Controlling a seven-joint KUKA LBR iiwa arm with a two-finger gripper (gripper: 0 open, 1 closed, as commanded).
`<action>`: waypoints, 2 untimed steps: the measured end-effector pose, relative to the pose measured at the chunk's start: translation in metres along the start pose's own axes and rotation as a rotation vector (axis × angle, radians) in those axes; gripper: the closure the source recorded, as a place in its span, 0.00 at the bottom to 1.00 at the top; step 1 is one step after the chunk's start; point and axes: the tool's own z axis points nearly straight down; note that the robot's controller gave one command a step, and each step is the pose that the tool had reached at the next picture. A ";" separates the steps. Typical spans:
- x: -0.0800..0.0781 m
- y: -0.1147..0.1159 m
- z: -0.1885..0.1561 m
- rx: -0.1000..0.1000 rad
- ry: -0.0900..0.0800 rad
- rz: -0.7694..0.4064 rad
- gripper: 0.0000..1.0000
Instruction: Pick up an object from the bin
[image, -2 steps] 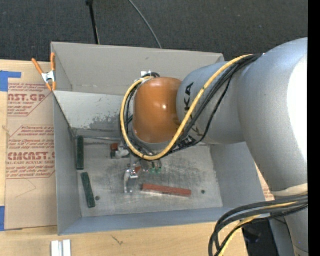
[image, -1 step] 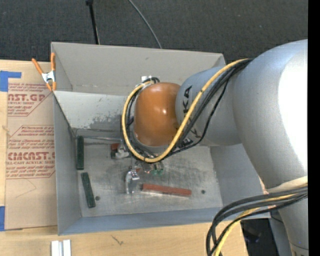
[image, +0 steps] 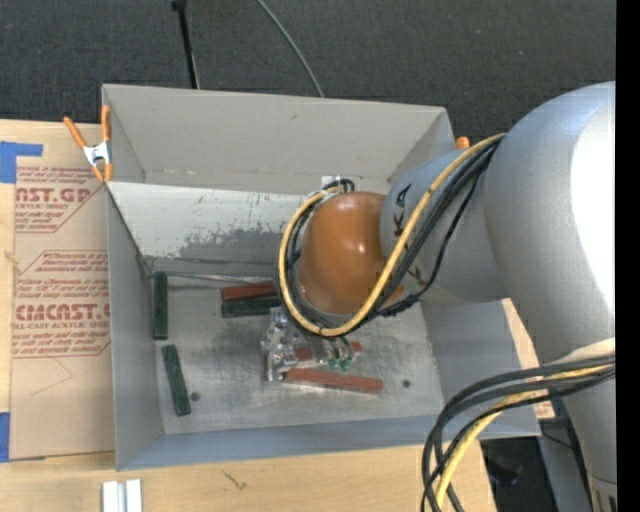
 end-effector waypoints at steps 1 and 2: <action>0.000 0.000 0.000 0.000 0.000 0.000 1.00; 0.003 -0.026 -0.037 0.005 0.032 0.034 1.00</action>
Offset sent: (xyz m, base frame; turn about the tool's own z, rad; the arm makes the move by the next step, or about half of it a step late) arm 0.0084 -0.0517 0.0829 0.0709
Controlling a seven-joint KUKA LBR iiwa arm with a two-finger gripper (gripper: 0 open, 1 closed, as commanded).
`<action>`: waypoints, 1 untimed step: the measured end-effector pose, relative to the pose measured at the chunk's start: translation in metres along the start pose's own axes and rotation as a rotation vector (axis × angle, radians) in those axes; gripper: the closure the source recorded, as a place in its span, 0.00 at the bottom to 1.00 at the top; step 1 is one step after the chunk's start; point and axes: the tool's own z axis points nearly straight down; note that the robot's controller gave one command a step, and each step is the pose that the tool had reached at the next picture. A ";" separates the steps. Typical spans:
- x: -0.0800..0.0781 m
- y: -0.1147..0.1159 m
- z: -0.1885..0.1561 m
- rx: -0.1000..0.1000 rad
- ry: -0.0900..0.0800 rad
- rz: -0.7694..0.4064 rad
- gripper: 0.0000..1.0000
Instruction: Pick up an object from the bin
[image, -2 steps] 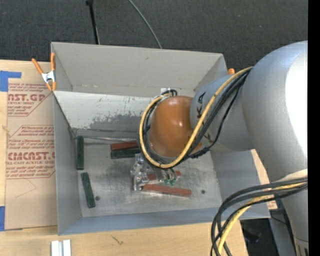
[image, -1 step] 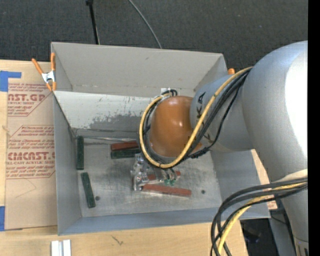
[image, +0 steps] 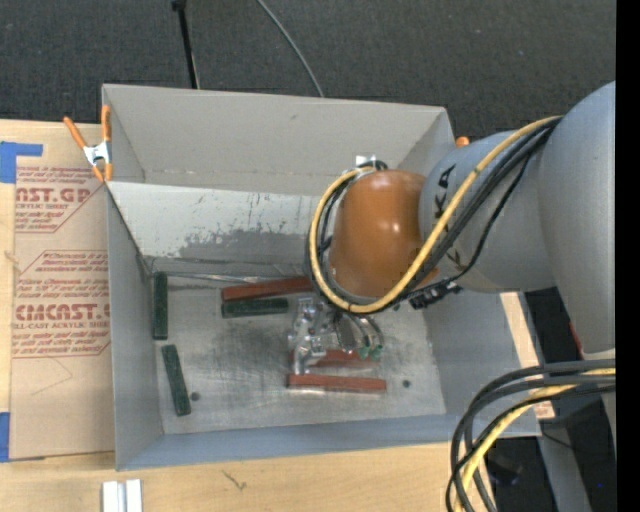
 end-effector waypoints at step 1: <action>-0.005 -0.023 -0.030 0.001 -0.013 0.124 1.00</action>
Offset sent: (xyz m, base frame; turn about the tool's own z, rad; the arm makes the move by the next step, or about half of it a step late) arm 0.0215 -0.0127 0.0178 0.0888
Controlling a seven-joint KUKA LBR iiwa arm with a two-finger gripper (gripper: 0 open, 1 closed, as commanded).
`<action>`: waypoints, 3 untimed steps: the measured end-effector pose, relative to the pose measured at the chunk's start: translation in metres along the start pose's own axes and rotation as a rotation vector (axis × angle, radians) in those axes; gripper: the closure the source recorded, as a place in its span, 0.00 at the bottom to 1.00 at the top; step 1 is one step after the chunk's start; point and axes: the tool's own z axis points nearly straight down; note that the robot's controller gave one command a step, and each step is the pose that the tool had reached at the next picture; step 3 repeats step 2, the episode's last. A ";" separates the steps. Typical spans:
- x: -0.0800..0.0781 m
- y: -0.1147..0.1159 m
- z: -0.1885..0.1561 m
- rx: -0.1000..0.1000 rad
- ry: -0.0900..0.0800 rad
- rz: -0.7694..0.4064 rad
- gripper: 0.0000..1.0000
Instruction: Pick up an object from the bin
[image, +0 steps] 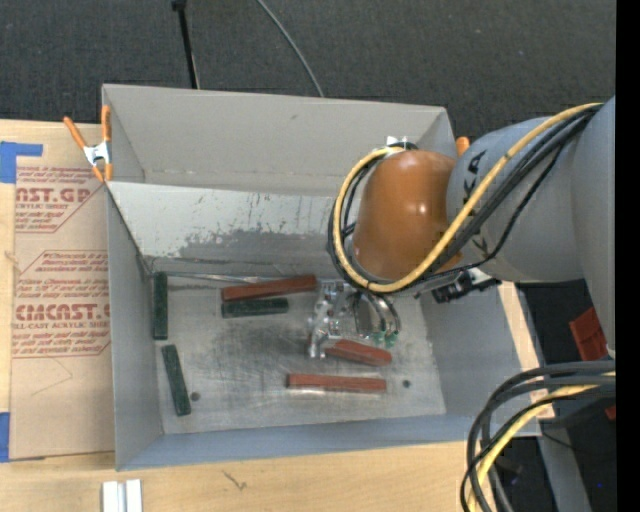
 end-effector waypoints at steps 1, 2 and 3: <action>-0.008 0.004 0.012 0.002 0.008 -0.014 1.00; 0.010 0.006 -0.078 0.000 0.005 -0.026 1.00; 0.010 0.006 -0.078 0.000 0.005 -0.026 1.00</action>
Offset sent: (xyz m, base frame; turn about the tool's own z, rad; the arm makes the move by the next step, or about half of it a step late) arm -0.0108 0.0060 0.0786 -0.0253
